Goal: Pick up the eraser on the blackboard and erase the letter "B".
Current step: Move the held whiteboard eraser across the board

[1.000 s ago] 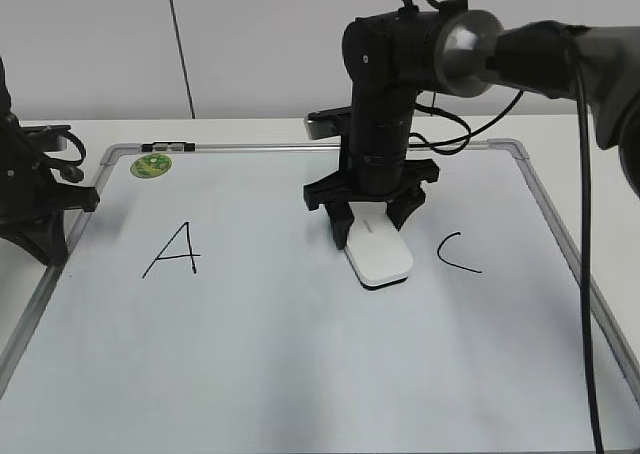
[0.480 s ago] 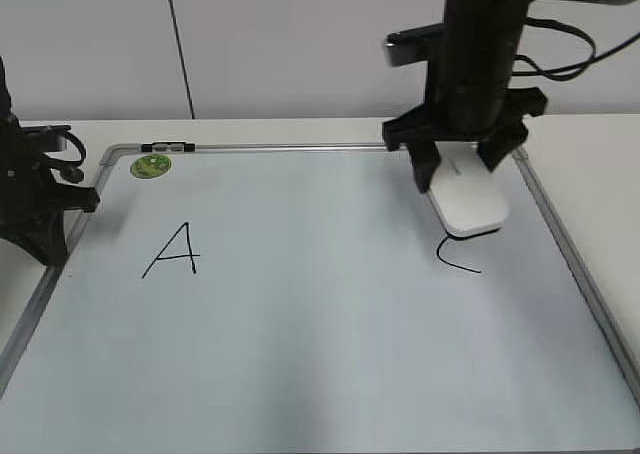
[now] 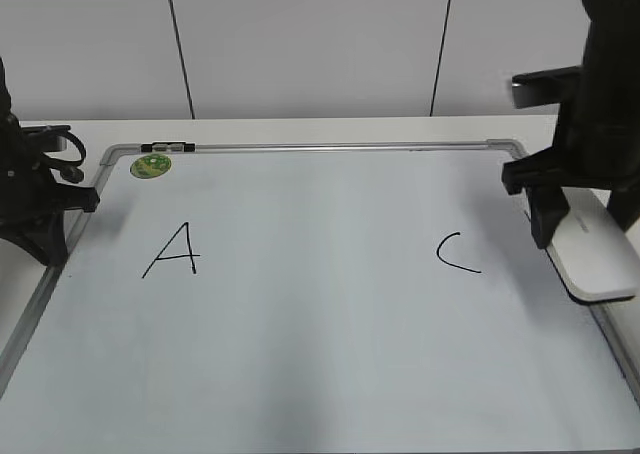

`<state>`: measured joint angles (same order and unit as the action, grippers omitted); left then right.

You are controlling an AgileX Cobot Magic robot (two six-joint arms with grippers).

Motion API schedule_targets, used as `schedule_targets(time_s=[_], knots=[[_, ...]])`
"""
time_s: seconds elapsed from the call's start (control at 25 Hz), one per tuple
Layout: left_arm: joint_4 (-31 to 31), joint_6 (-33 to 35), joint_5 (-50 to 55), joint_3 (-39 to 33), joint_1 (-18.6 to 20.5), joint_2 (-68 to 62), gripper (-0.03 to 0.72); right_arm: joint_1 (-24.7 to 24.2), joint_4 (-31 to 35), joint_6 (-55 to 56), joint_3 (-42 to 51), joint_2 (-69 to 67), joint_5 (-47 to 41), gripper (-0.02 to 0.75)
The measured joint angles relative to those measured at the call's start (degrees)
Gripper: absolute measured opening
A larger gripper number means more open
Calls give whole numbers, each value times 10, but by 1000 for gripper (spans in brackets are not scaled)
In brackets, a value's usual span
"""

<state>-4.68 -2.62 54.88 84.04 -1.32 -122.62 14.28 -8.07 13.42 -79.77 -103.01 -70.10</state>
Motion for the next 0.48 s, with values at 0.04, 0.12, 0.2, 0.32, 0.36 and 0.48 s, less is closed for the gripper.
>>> schedule_targets(time_s=[0.04, 0.12, 0.2, 0.32, 0.36, 0.48], knots=[[0, 0, 0, 0, 0, 0, 42, -7, 7, -5, 11, 5, 0, 529], [0, 0, 0, 0, 0, 0, 42, -21, 27, -21, 32, 8, 0, 529], [0, 0, 0, 0, 0, 0, 42, -32, 46, -40, 49, 8, 1, 529], [0, 0, 0, 0, 0, 0, 42, -42, 63, -57, 65, 8, 15, 529], [-1, 0, 0, 0, 0, 0, 42, -47, 70, -61, 67, 7, 19, 529], [-1, 0, 0, 0, 0, 0, 43, -69, 93, -81, 69, -7, 39, 529]])
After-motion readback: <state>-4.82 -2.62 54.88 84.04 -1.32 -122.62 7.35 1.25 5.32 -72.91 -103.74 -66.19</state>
